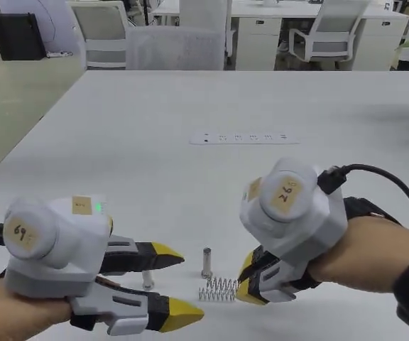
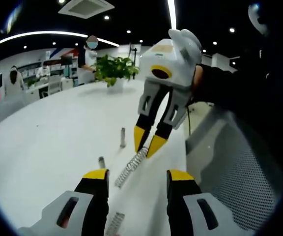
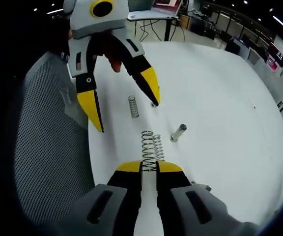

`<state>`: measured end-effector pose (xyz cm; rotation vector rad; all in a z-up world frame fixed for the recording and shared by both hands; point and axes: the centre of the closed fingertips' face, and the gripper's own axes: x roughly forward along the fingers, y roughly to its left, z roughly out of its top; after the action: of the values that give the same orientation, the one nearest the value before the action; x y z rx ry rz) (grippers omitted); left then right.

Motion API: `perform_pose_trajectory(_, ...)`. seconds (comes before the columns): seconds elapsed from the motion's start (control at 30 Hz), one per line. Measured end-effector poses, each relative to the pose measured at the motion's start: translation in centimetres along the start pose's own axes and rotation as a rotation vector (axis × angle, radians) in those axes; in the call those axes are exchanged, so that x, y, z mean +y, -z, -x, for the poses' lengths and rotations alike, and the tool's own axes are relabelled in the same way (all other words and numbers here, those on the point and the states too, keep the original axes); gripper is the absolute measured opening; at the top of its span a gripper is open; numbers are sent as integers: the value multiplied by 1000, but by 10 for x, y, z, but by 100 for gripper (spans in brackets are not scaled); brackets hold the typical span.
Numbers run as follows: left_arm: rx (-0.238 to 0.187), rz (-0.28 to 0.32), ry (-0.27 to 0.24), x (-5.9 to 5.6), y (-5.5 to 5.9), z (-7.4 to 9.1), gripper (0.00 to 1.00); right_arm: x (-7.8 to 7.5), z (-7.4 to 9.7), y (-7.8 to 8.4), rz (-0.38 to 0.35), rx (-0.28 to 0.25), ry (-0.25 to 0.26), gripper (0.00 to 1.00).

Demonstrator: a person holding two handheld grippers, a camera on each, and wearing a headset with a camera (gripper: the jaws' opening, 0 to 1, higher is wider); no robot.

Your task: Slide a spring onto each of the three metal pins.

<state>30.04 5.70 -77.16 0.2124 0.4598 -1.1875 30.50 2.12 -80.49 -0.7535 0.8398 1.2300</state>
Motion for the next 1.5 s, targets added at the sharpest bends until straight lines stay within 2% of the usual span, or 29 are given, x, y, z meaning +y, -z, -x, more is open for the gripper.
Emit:
perform_pose_trajectory(0.27, 20, 8, 20, -6, 11, -6, 36, 9, 0, -9, 38, -11, -30, 7)
perform_pose_trajectory(0.63, 16, -19, 43, -11, 12, -8, 25, 21, 0, -14, 104, -14, -77, 7)
perform_pose_trajectory(0.9, 23, -51, 86, -21, 14, -10, 14, 29, 1, -15, 134, -23, -114, 7)
perform_pose_trajectory(1.17, 29, -74, 100, -25, 15, -10, 3, 34, 0, -14, 188, -25, -126, 8)
perform_pose_trajectory(1.5, 27, -83, 107, -26, 15, -9, 3, 33, 0, -13, 175, -44, -130, 9)
